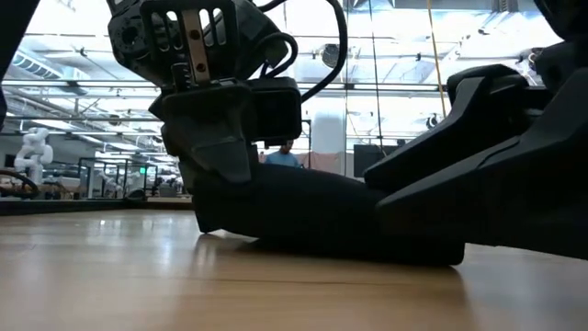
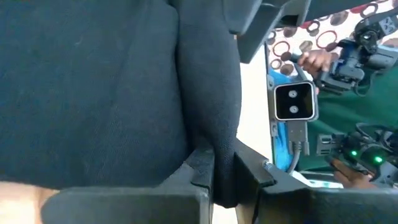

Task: Roll napkin
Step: Roll the black napkin

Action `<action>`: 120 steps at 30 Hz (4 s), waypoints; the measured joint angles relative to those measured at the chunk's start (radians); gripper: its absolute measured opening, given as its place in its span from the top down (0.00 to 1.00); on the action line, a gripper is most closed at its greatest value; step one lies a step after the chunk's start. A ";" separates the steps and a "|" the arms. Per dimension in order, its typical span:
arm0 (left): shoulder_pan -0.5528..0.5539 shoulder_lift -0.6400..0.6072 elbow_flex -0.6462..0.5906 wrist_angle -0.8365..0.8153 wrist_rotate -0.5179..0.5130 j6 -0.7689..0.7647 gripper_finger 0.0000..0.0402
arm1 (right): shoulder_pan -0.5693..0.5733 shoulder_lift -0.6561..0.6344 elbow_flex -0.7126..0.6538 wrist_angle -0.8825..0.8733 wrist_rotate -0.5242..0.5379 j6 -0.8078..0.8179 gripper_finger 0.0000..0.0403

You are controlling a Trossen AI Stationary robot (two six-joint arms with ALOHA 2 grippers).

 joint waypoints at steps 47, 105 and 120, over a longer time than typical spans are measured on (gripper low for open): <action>-0.050 -0.019 -0.005 -0.026 -0.129 0.052 0.78 | -0.013 -0.002 0.002 -0.199 -0.035 0.419 0.96; -0.381 0.010 -0.001 -0.025 -1.174 0.802 0.59 | -0.042 -0.002 -0.001 -0.225 -0.152 0.744 0.97; -0.256 -0.011 -0.001 -0.044 -0.884 0.594 0.95 | -0.029 -0.049 -0.003 -0.257 -0.159 0.571 0.78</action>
